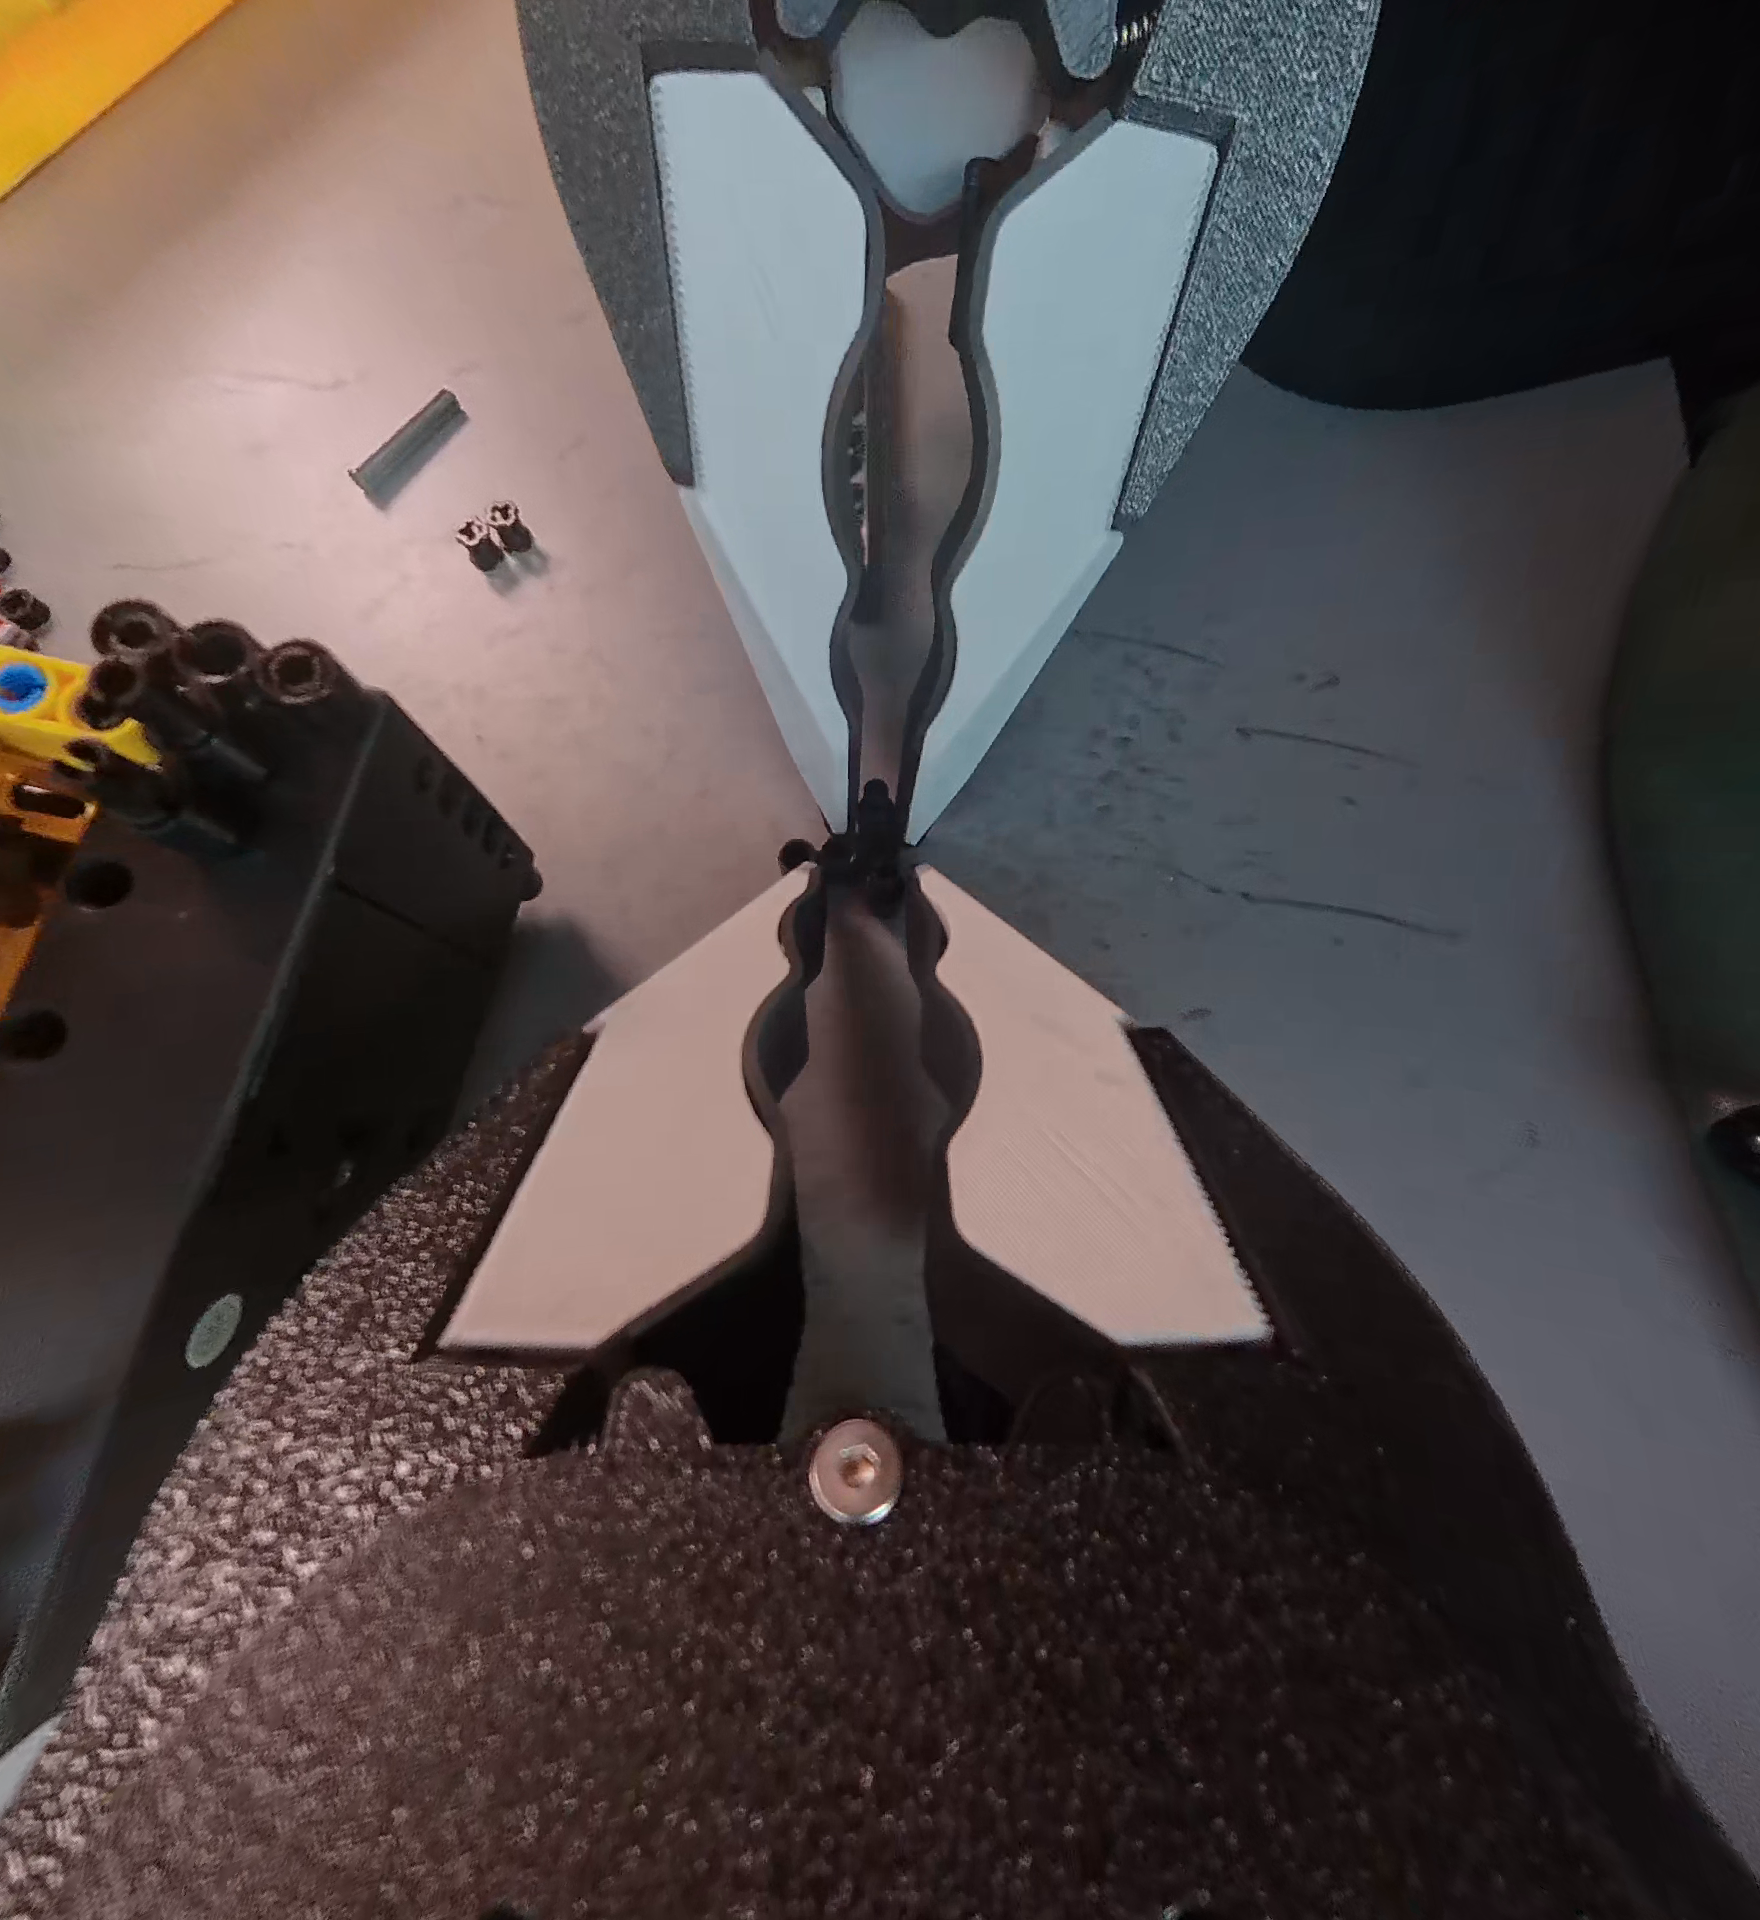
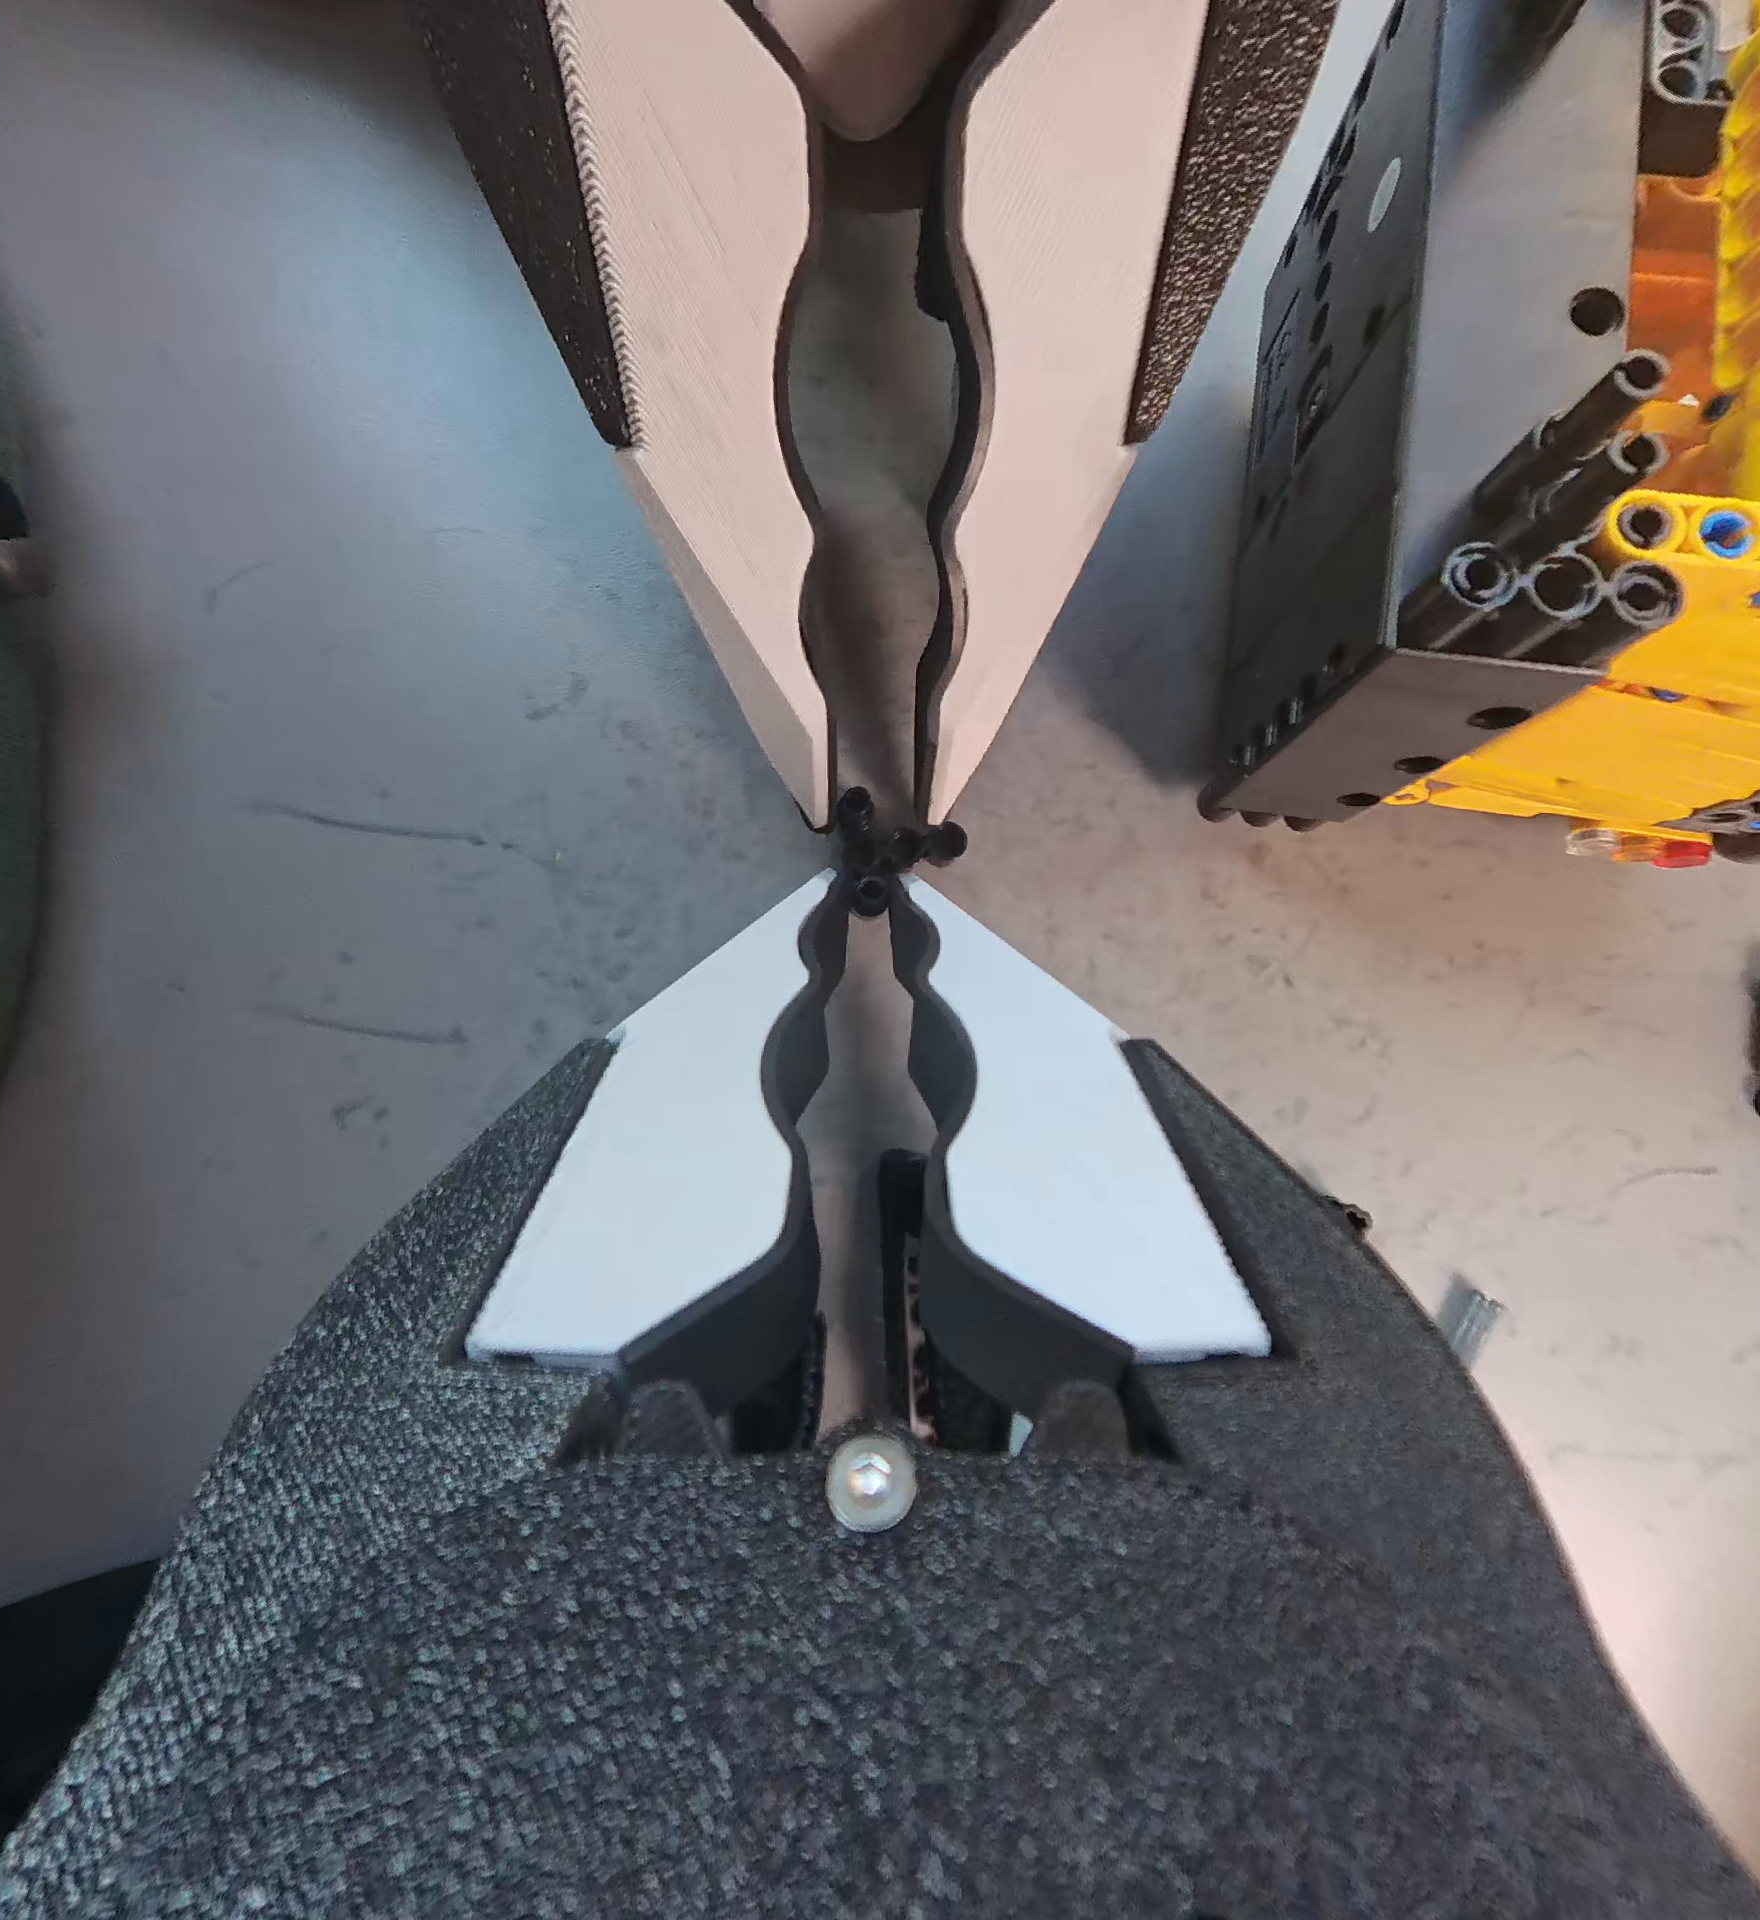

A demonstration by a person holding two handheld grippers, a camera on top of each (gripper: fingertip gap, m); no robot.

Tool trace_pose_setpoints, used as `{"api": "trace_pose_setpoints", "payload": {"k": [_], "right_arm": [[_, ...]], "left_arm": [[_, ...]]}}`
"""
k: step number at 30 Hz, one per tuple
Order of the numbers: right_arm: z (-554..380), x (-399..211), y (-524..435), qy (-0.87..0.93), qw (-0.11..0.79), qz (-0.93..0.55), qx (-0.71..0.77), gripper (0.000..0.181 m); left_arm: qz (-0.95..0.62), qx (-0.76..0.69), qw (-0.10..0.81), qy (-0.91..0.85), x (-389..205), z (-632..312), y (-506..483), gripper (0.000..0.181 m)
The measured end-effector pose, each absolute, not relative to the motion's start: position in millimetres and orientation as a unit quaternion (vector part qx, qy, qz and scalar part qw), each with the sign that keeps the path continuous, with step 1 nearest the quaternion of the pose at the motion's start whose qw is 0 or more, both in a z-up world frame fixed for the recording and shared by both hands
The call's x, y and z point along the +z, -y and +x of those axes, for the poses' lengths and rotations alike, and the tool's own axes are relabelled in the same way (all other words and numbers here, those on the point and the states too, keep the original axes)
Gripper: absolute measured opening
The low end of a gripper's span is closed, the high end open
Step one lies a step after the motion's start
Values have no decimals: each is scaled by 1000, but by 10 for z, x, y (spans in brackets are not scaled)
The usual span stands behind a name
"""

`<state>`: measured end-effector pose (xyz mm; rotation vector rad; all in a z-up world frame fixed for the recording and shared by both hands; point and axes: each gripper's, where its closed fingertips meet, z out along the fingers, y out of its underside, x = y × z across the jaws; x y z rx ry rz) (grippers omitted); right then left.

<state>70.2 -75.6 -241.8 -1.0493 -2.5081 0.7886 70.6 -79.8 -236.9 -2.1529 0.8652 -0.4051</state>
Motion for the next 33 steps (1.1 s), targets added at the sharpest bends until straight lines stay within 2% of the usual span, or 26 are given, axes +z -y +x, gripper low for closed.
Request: {"api": "trace_pose_setpoints", "payload": {"k": [11,22,28,33], "right_arm": [[661,-2407,739,861,160,-371,308,8],[637,-2202,564,839,192,-375,344,20],[571,-2033,314,809,232,-403,360,20],[520,-1916,20,777,279,-434,361,20]], "left_arm": [[-848,-142,397,-321,-2344,569,731,12],[-840,-165,397,-330,-2315,677,777,21],[-841,-138,396,-341,-2359,711,726,9],[-840,-128,399,-345,-2361,675,719,7]]}}
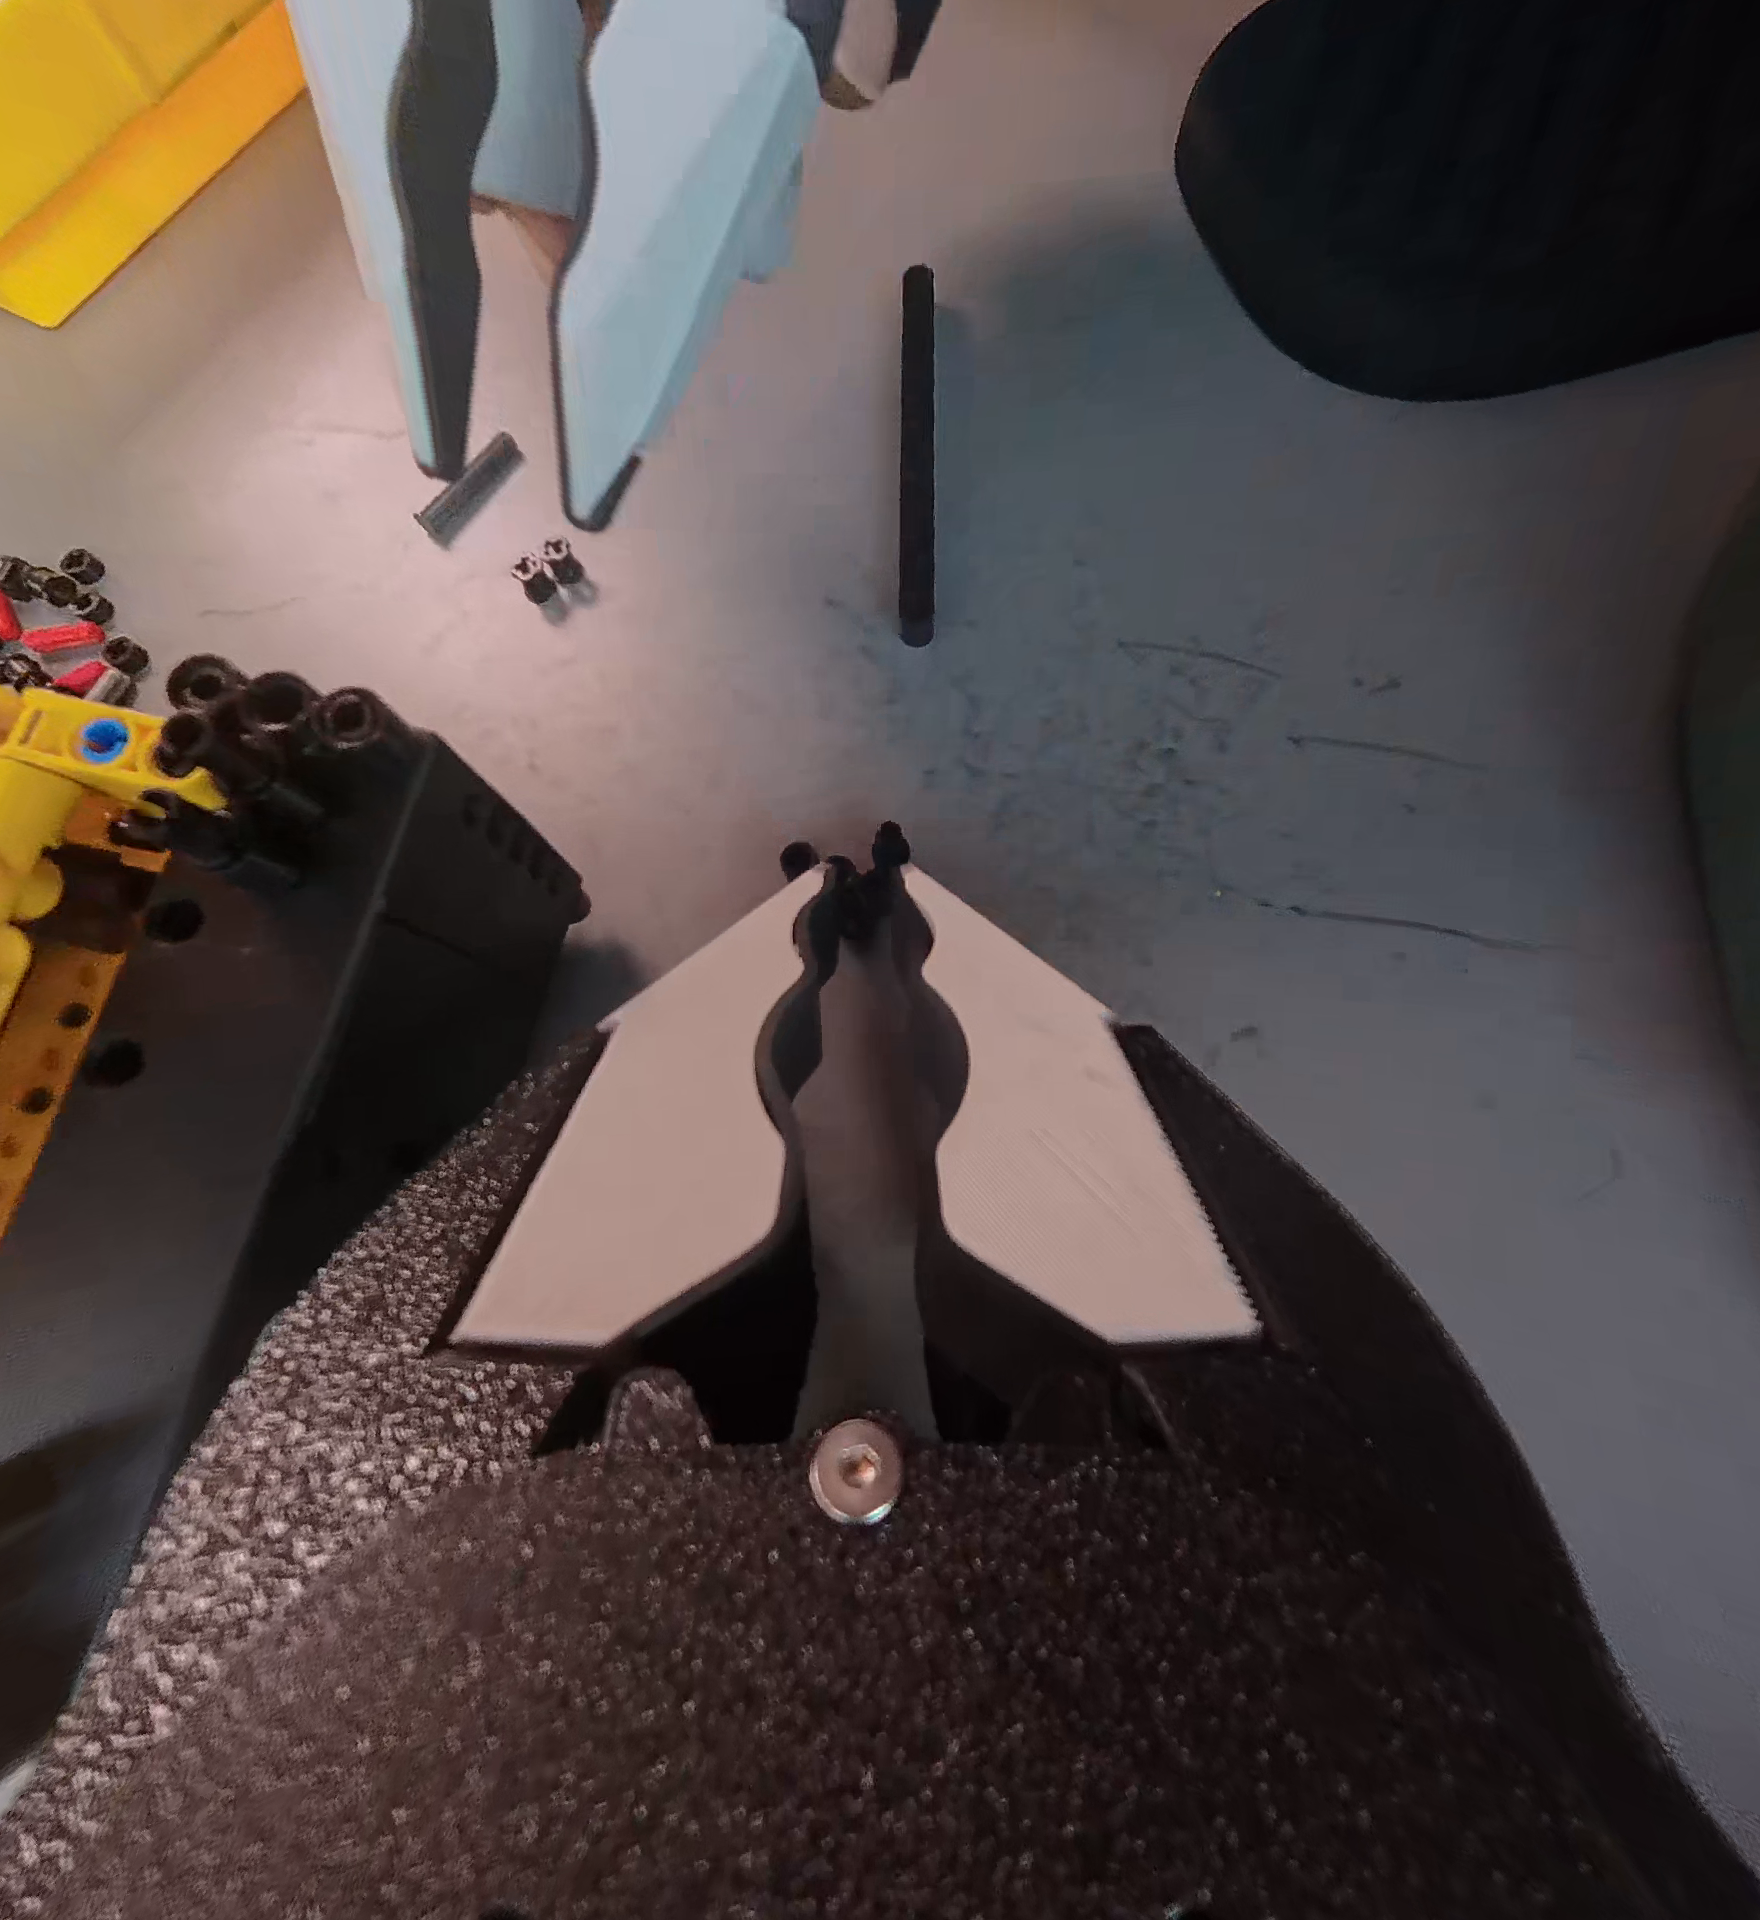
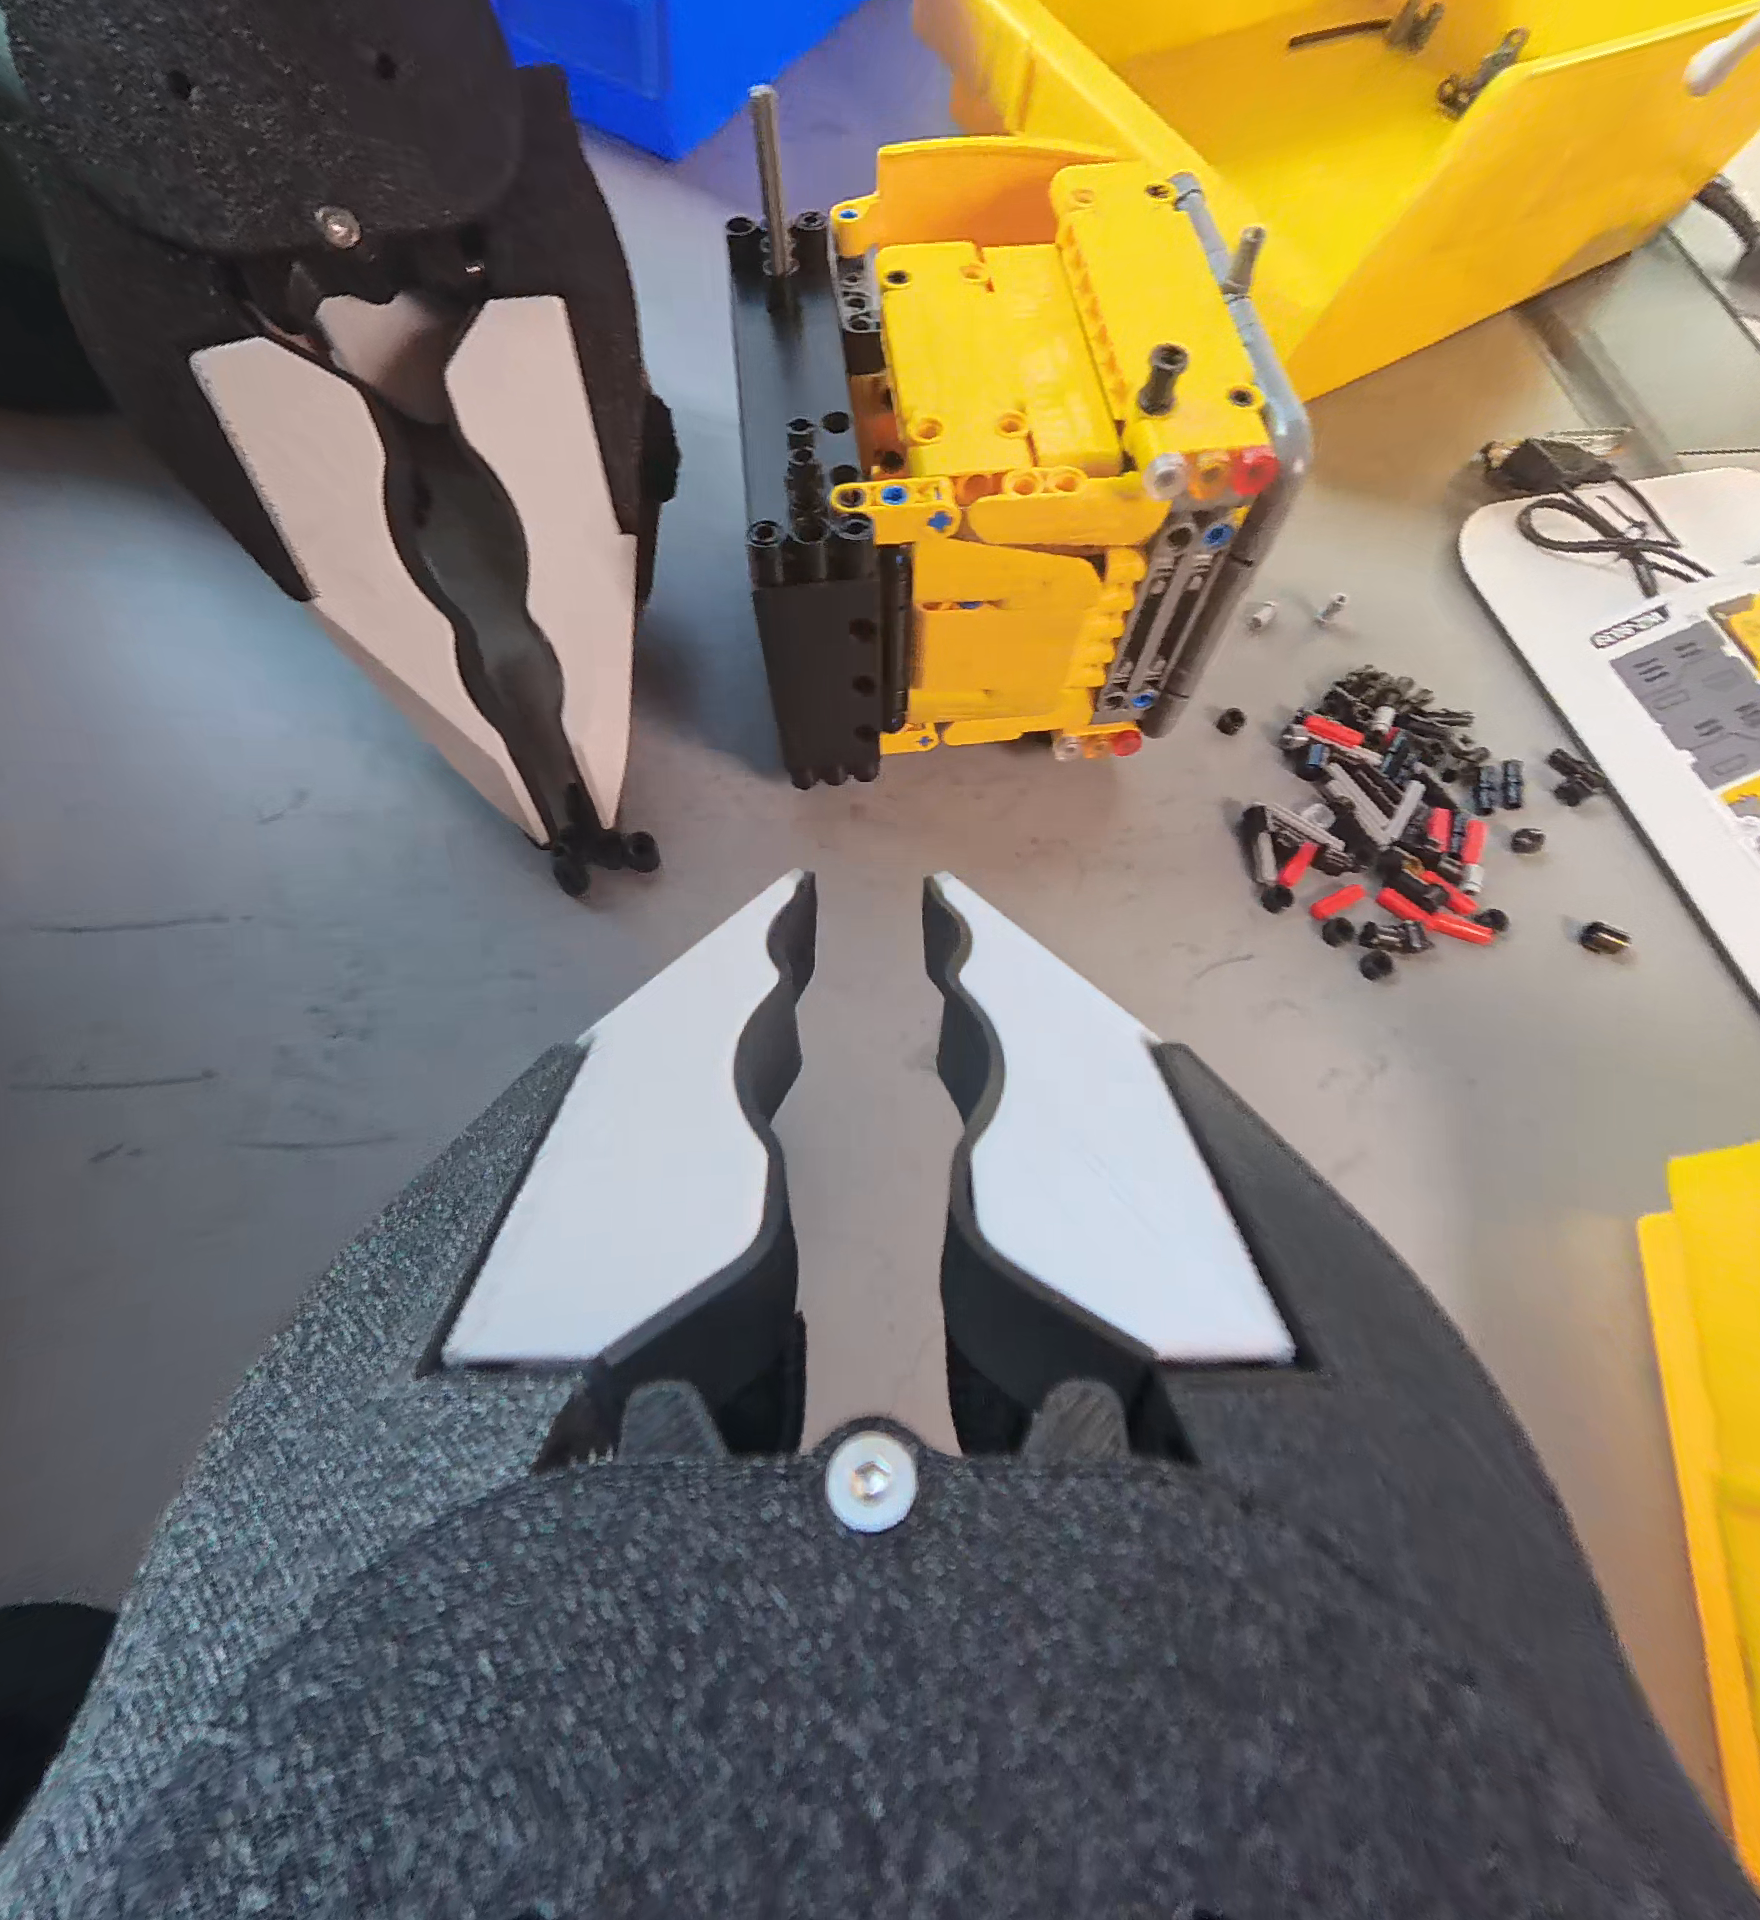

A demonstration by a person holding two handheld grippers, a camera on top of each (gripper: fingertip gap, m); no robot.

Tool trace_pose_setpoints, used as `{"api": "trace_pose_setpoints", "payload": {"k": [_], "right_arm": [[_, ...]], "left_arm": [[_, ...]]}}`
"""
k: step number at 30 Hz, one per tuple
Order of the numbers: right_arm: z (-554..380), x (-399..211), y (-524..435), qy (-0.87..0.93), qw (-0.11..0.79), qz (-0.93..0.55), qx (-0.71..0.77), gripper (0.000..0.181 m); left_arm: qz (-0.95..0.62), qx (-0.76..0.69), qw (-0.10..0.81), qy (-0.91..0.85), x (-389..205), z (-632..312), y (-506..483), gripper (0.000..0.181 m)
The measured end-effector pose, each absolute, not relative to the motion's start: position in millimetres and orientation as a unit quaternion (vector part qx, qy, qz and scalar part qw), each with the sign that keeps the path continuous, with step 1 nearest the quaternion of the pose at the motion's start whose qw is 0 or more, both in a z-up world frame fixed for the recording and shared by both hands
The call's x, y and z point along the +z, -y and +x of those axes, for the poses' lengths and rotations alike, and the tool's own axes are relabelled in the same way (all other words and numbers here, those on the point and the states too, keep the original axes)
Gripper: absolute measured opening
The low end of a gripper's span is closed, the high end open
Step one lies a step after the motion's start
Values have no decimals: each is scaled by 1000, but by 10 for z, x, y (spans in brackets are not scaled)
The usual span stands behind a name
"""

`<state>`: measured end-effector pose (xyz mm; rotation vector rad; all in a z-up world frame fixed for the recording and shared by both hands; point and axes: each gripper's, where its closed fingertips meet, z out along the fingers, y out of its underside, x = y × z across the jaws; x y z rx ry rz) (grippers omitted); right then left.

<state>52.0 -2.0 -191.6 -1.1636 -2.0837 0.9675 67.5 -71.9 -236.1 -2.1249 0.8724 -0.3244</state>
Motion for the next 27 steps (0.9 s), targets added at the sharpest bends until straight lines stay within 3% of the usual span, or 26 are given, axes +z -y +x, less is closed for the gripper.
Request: {"api": "trace_pose_setpoints", "payload": {"k": [13,27], "right_arm": [[595,-1829,-594,710,292,-515,382,20],[716,-2033,-856,712,267,-552,343,20]], "left_arm": [[-823,-93,403,-389,-2362,477,825,6],[-799,-164,474,-330,-1989,501,804,23]]}}
